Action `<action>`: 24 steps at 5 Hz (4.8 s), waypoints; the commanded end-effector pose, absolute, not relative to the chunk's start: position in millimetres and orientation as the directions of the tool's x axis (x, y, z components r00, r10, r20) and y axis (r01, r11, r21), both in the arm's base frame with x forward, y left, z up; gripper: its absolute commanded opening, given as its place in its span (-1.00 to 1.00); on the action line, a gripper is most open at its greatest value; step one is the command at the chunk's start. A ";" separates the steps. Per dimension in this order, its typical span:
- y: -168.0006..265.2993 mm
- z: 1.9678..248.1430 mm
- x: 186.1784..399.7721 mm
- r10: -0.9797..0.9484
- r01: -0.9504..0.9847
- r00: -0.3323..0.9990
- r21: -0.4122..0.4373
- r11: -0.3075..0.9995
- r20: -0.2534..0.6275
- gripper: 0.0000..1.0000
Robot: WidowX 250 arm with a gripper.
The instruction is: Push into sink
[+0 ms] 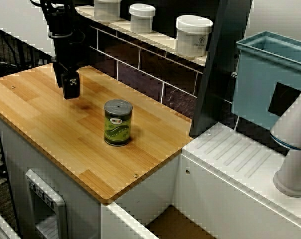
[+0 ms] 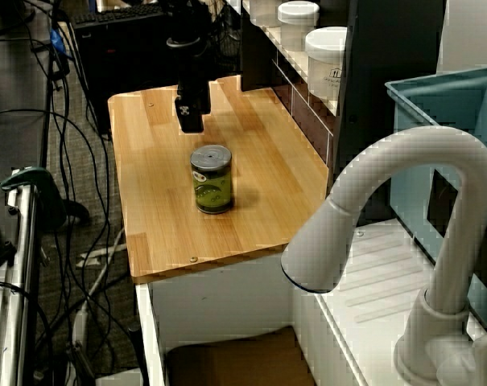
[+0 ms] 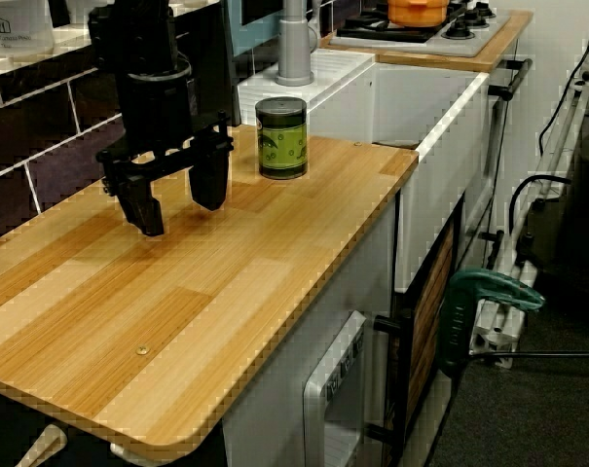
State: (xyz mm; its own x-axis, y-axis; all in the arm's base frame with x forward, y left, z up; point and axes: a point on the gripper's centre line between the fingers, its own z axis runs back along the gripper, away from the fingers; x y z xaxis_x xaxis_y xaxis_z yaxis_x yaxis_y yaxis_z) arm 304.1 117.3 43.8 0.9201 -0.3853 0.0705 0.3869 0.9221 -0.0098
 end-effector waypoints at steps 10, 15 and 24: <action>-16.0 59.5 308.8 -0.522 0.514 0.846 0.093 0.853 0.111 1.00; 15.6 62.6 331.4 -0.374 0.354 0.924 0.186 0.917 0.085 1.00; -92.8 65.1 299.2 -0.511 0.493 0.856 0.175 0.852 0.075 1.00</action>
